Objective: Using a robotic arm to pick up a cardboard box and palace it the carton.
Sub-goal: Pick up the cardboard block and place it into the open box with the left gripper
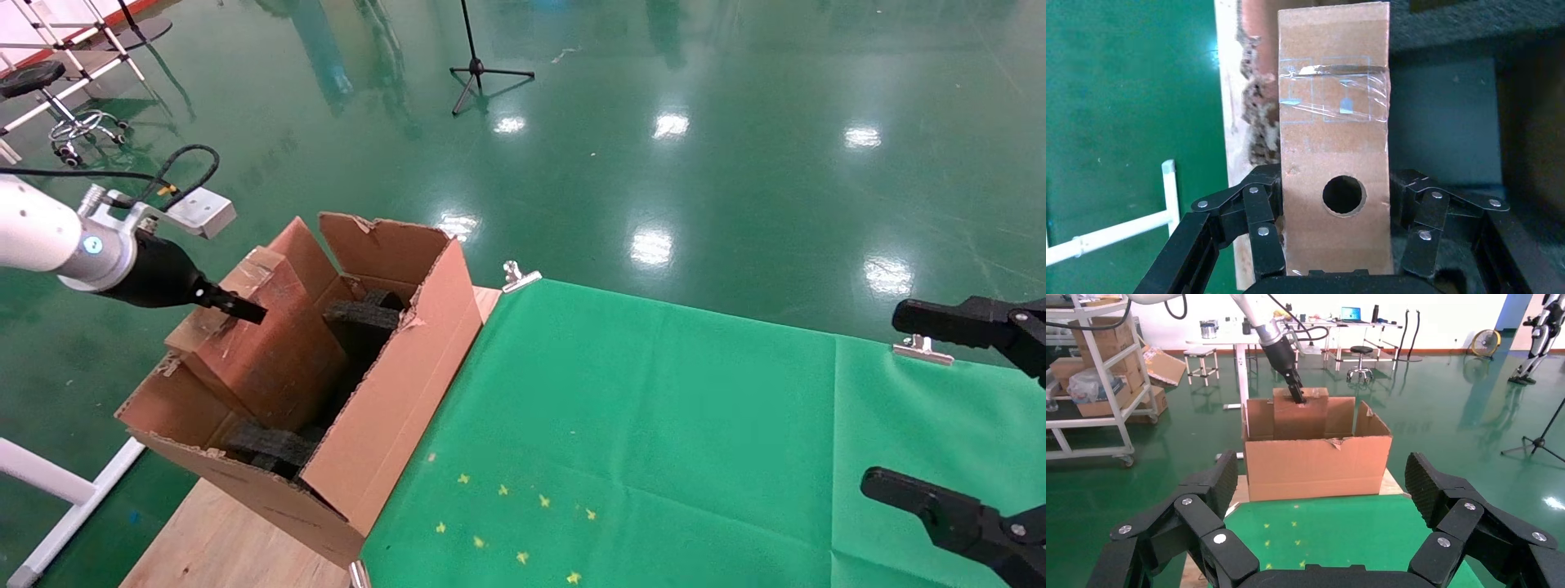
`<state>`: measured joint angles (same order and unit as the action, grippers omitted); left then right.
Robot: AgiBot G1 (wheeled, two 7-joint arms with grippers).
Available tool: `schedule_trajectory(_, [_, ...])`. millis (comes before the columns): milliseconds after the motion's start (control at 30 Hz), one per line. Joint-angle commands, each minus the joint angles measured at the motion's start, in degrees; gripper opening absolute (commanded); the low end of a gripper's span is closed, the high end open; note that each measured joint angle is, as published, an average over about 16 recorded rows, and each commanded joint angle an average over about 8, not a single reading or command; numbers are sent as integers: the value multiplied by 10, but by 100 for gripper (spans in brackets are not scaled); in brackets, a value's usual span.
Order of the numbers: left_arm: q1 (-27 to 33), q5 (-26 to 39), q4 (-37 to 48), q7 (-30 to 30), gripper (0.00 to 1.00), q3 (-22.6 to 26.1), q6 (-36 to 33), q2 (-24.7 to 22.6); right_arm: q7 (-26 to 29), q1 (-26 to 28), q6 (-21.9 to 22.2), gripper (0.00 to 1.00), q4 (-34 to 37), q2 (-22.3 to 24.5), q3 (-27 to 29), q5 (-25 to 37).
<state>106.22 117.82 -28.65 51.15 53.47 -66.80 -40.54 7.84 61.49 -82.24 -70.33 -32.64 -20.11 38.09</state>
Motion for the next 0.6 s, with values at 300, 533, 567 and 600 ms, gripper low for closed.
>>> schedule_trajectory(300, [-25, 15, 102, -14, 0, 8, 70, -41, 0, 0, 0, 100, 0, 0, 0, 0])
schedule_trajectory(533, [-47, 19, 156, -26, 0, 12, 103, -71, 0, 0, 0, 100, 0, 0, 0, 0])
schedule_trajectory(567, [-51, 19, 163, -28, 0, 12, 109, -76, 0, 0, 0, 100, 0, 0, 0, 0])
schedule_trajectory(600, [-56, 19, 170, -30, 0, 13, 114, -81, 0, 0, 0, 100, 0, 0, 0, 0])
